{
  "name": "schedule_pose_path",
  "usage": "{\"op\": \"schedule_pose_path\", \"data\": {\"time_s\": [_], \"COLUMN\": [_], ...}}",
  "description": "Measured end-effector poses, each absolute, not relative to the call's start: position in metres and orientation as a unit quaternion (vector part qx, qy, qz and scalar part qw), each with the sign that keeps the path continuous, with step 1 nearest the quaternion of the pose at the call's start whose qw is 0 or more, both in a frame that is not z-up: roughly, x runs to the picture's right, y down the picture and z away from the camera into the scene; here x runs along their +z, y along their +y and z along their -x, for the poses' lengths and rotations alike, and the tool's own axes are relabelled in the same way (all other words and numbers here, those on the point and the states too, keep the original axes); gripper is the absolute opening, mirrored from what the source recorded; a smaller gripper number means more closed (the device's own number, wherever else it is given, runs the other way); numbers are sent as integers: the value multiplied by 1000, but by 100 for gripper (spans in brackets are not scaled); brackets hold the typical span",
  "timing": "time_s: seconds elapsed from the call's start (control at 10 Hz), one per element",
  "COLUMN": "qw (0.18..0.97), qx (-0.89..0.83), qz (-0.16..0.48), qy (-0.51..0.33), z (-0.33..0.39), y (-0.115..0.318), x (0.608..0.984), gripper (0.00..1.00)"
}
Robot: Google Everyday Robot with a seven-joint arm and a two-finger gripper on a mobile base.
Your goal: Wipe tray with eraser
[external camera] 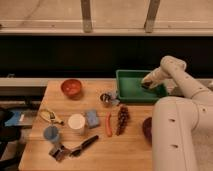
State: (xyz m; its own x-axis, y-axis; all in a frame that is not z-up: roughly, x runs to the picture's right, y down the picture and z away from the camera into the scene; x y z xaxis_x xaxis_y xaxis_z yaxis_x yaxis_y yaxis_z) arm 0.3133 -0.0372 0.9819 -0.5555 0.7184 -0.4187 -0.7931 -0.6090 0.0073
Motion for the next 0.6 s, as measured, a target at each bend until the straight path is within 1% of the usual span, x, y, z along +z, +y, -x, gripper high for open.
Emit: {"op": "schedule_pose_path", "data": {"time_s": [0.2,0.3,0.6], "qw": [442,449,482], "qx": [867,862,837], "qz": [208,216,243], "qy": [97,94,85], "z": [-286,-276,-237], "y": [-41,-38,-15], "x": [991,989,960], "gripper": [0,0,0]}}
